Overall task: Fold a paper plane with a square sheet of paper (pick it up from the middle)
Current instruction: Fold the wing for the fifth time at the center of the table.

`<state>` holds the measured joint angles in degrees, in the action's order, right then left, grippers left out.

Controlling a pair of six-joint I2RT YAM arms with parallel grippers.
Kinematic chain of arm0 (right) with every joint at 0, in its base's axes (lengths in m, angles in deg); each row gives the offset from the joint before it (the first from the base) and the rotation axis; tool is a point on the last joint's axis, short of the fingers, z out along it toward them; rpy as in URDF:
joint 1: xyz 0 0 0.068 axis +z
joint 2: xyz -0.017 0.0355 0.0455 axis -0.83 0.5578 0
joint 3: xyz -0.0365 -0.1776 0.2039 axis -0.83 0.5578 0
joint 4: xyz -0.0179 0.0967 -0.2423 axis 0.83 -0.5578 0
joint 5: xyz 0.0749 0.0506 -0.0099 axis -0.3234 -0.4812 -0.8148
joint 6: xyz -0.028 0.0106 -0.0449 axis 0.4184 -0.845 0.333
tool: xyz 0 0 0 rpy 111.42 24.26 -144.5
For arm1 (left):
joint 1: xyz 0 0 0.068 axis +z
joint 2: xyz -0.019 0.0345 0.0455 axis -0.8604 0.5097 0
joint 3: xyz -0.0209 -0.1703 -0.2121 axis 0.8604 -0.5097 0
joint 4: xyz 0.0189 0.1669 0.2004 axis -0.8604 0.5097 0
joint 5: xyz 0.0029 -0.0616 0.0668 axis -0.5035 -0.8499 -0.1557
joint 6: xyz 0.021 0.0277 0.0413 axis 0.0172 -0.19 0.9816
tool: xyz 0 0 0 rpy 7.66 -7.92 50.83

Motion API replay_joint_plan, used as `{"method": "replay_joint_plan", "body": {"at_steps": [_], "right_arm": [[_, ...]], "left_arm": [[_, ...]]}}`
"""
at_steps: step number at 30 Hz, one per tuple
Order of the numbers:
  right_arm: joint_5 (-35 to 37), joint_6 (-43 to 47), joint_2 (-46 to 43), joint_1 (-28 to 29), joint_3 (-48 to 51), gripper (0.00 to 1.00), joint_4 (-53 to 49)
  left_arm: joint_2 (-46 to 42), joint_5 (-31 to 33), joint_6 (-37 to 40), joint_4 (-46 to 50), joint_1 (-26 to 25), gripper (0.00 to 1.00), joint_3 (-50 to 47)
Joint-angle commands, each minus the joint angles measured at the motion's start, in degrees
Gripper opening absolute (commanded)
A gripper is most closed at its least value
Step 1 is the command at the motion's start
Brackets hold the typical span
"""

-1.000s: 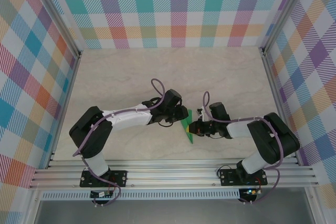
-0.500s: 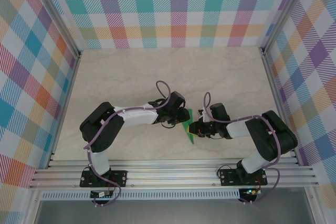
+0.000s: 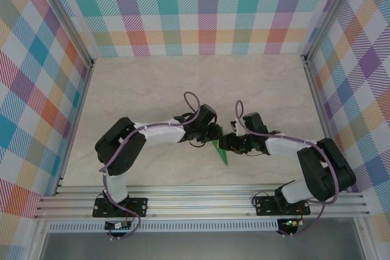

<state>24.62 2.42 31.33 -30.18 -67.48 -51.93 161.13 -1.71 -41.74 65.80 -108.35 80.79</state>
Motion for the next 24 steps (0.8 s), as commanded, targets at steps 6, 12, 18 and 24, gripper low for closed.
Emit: {"method": "replay_joint_plan", "body": {"at_steps": [6, 12, 18, 24], "right_arm": [[2.20, 4.02, 1.99, 1.30, -3.67, 0.47, -4.14], [2.27, 4.49, 5.34, 1.95, -5.74, 0.44, -3.37], [4.80, 3.57, 6.36, 1.95, -5.05, 0.24, -2.19], [0.96, -0.02, 5.13, 0.97, -1.48, 0.07, 4.27]], "left_arm": [[0.99, -1.41, 0.97, 0.39, -0.07, 0.32, 2.03], [1.04, -1.71, 0.91, 0.22, -0.05, 0.32, 2.07], [0.14, -2.00, 1.06, 0.34, -0.12, 0.32, 2.14], [-5.24, 2.31, 1.20, 0.72, 0.05, 0.36, -0.70]]}}
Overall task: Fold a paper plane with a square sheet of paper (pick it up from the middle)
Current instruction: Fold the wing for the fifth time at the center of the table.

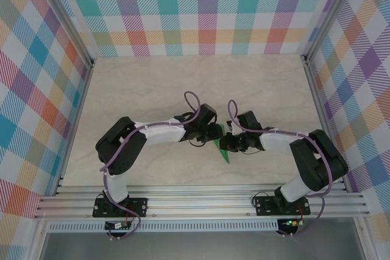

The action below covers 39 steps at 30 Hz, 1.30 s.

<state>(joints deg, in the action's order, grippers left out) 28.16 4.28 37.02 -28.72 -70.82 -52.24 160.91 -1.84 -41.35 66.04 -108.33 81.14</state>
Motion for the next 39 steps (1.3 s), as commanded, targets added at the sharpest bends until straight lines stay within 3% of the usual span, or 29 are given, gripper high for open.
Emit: {"method": "replay_joint_plan", "body": {"at_steps": [1, 11, 23, 39], "right_arm": [[-4.30, -2.75, -0.45, -0.93, 2.36, 0.06, 6.24], [-14.97, -10.49, -1.32, -3.47, 7.76, 0.04, 21.68], [-13.57, -13.96, 2.66, -3.55, 11.10, 0.05, 27.21], [-12.11, -13.22, 4.40, -3.56, 11.90, 0.07, 26.53]], "left_arm": [[-6.28, 3.19, 0.69, 0.11, 0.08, 0.37, -2.06], [-11.65, 5.18, -0.59, -3.64, 0.29, 0.43, -8.31], [-4.18, 2.18, -2.76, -9.68, 0.57, 0.43, -6.84], [0.20, 1.11, -3.47, -13.78, 1.63, 0.43, -6.65]]}}
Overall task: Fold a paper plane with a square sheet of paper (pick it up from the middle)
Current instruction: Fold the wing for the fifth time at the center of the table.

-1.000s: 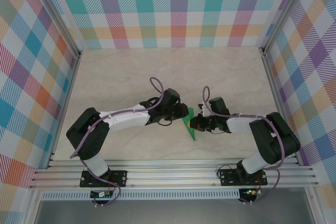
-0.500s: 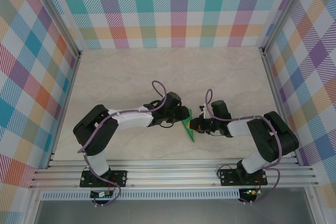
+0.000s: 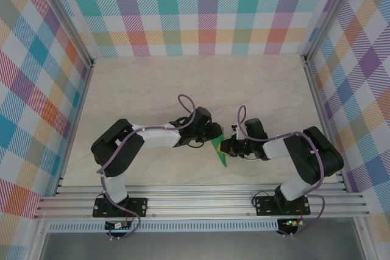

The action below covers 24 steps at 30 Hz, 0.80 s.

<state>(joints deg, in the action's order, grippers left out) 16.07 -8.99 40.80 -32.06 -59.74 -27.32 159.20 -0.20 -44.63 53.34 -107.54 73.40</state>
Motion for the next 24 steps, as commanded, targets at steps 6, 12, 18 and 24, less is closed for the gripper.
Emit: {"method": "replay_joint_plan", "body": {"at_steps": [6, 12, 18, 24], "right_arm": [[0.99, 0.40, 0.49, -0.21, 1.14, 0.07, 0.62], [2.79, 0.97, -0.10, -0.21, 1.35, 0.10, -1.42], [4.27, 2.39, -3.80, -0.15, 0.52, 0.19, -6.78], [9.11, 6.61, -11.41, -0.13, -1.11, 0.32, -19.78]], "left_arm": [[3.69, -1.07, 0.10, -2.43, 0.99, 0.43, 1.09], [3.27, -2.12, 0.86, -3.57, 0.92, 0.43, 1.32], [4.53, -1.55, 1.90, 0.72, 1.04, 0.42, 2.94], [5.80, -2.75, 1.78, 0.02, 1.04, 0.41, 3.35]]}}
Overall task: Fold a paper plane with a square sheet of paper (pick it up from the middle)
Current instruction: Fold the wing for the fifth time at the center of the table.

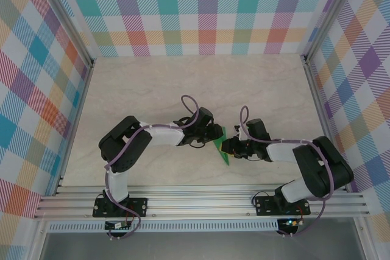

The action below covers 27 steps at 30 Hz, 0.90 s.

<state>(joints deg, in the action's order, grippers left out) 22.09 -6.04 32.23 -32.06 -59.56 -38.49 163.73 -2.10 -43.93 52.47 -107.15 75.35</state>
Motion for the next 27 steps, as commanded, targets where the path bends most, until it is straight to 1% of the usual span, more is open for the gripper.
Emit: {"method": "replay_joint_plan", "body": {"at_steps": [1, 4, 6, 13, 17, 21, 27], "right_arm": [[4.34, 4.49, -3.68, -0.13, -1.91, 0.32, -11.12], [4.93, 6.83, -4.30, -0.13, -3.38, 0.32, -15.44], [4.34, 7.37, -3.96, -0.12, -4.06, 0.32, -16.54], [5.38, 7.40, -3.48, -0.17, -3.93, 0.18, -17.87], [6.62, 6.73, -2.14, -0.12, -3.54, 0.13, -18.32], [5.94, 5.29, -1.14, -0.12, -2.36, 0.07, -15.71], [2.68, 2.68, -1.87, -0.21, -1.73, 0.04, -11.73]], "left_arm": [[1.26, -0.97, 1.10, 0.84, 0.68, 0.41, 1.45], [1.17, -1.45, 1.37, 1.13, 0.64, 0.41, 1.96], [1.06, -1.50, 1.36, 1.16, 0.64, 0.41, 2.19], [0.70, -2.04, 1.72, 1.73, 0.64, 0.41, 2.75], [0.40, -2.31, 1.90, 2.04, 0.63, 0.41, 2.75], [-0.92, -2.35, 2.13, 2.25, 0.60, 0.41, 2.71], [-6.20, -1.01, 2.83, 2.39, 0.68, 0.45, 1.28]]}}
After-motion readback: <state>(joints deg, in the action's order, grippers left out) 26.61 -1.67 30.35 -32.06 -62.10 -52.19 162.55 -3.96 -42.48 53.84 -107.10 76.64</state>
